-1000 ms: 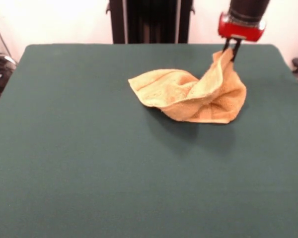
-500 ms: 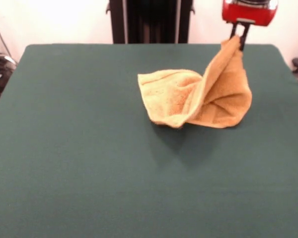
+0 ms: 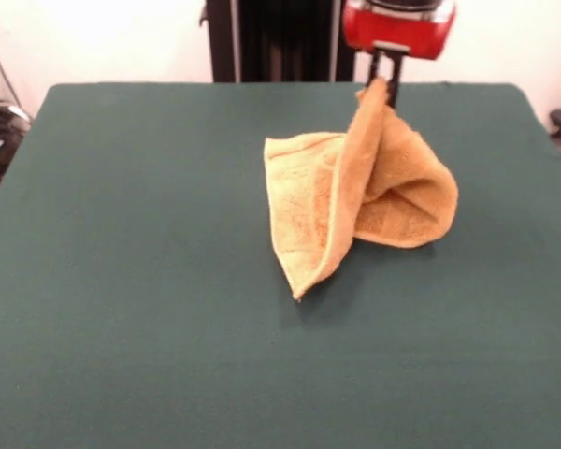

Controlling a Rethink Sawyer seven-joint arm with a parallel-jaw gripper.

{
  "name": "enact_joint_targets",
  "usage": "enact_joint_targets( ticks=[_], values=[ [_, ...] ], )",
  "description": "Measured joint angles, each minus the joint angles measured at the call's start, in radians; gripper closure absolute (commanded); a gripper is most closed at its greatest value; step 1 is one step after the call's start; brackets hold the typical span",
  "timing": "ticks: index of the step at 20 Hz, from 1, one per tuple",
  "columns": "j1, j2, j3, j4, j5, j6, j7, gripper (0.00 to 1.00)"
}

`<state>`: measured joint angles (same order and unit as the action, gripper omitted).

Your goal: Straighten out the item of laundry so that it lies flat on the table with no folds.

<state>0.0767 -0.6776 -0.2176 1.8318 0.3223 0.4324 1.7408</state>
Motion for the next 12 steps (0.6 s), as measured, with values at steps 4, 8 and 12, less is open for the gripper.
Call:
enact_joint_targets(
  ticks=[4, 8, 12],
  values=[
    [-0.071, -0.028, 0.039, 0.010, -0.050, -0.001, 0.000, 1.00],
    [-0.136, -0.045, 0.080, 0.013, -0.084, -0.001, 0.000, 1.00],
    [-0.193, -0.060, 0.115, 0.013, -0.120, 0.000, 0.000, 1.00]
  ],
)
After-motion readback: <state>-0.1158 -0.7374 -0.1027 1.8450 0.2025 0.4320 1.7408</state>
